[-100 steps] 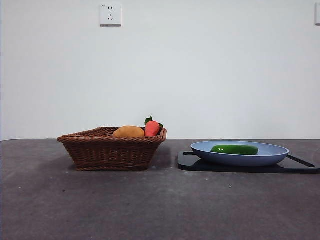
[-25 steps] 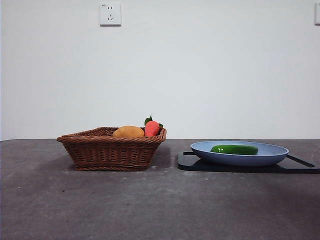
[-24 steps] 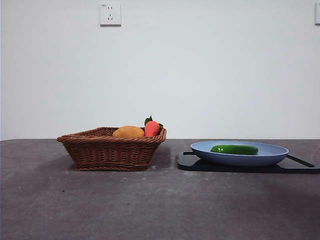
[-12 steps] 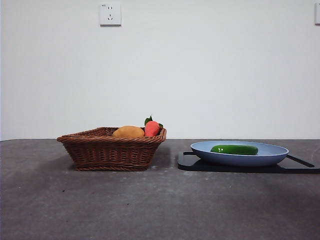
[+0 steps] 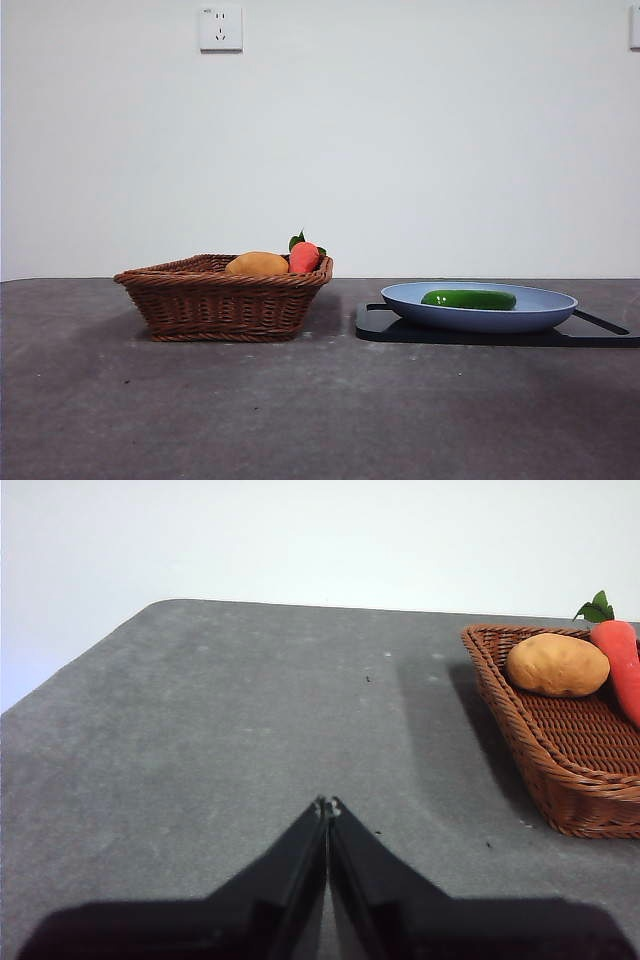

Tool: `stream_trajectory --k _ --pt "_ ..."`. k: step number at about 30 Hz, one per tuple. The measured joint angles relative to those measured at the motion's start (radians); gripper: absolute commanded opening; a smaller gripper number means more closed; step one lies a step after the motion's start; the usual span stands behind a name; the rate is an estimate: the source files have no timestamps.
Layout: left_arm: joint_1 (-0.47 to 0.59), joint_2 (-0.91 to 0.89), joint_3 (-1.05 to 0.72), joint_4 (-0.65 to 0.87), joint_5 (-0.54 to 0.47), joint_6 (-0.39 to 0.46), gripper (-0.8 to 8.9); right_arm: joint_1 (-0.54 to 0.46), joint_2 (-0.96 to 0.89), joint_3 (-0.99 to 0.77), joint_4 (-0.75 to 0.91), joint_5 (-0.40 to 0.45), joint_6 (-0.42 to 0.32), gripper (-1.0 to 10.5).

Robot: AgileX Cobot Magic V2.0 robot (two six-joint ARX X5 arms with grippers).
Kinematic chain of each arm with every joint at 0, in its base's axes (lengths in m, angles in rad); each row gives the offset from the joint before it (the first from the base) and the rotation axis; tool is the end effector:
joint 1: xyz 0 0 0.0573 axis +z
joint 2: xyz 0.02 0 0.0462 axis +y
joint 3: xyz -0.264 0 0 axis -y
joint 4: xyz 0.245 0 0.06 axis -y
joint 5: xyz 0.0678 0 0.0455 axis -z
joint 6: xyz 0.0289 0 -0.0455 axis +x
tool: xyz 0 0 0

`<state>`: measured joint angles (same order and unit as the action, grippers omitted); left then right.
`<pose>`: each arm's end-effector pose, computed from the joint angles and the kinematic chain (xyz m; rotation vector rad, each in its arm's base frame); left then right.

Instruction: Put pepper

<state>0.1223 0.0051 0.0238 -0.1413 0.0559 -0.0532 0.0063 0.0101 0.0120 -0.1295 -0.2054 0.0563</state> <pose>0.0952 0.0101 0.1576 -0.0640 0.1203 0.0696 0.0962 0.0065 0.1544 0.0687 0.1331 0.2078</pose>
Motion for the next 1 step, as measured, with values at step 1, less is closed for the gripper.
stream_trajectory --k 1 --pt "0.0 0.0 0.0 0.0 0.0 0.0 0.08 0.0 0.0 0.0 0.0 0.0 0.0 0.1"
